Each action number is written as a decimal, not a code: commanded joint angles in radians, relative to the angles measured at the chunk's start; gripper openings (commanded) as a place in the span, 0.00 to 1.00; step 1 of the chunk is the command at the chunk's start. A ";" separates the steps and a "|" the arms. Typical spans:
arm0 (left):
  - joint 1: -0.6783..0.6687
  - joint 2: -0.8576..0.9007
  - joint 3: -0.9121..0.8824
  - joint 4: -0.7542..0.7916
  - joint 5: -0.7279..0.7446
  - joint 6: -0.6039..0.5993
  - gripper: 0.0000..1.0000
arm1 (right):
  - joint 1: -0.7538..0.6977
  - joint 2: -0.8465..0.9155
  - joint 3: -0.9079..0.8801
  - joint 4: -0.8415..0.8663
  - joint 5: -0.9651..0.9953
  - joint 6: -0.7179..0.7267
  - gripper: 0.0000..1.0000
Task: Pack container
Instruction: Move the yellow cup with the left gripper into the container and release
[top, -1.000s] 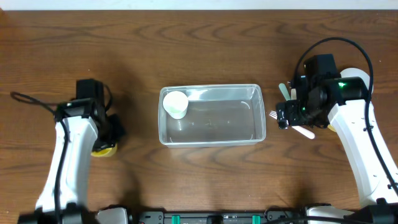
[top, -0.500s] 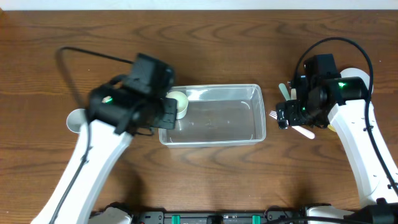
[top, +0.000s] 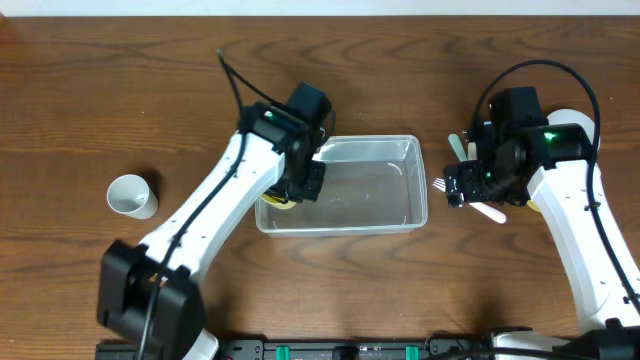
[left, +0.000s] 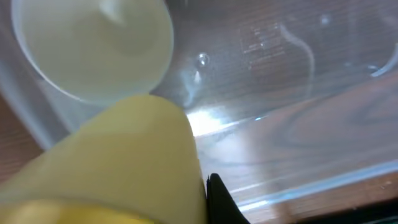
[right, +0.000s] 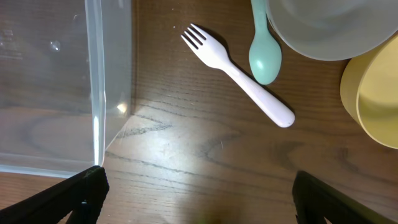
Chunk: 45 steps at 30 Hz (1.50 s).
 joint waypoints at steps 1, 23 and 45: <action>-0.001 0.038 -0.040 0.032 -0.005 0.023 0.06 | 0.000 -0.002 0.013 -0.001 0.004 -0.004 0.96; 0.000 0.067 -0.171 0.126 -0.062 0.023 0.05 | 0.000 -0.002 0.013 -0.005 0.004 -0.004 0.96; 0.000 -0.011 -0.101 0.115 -0.066 0.023 0.51 | 0.000 -0.002 0.013 -0.005 0.004 -0.004 0.96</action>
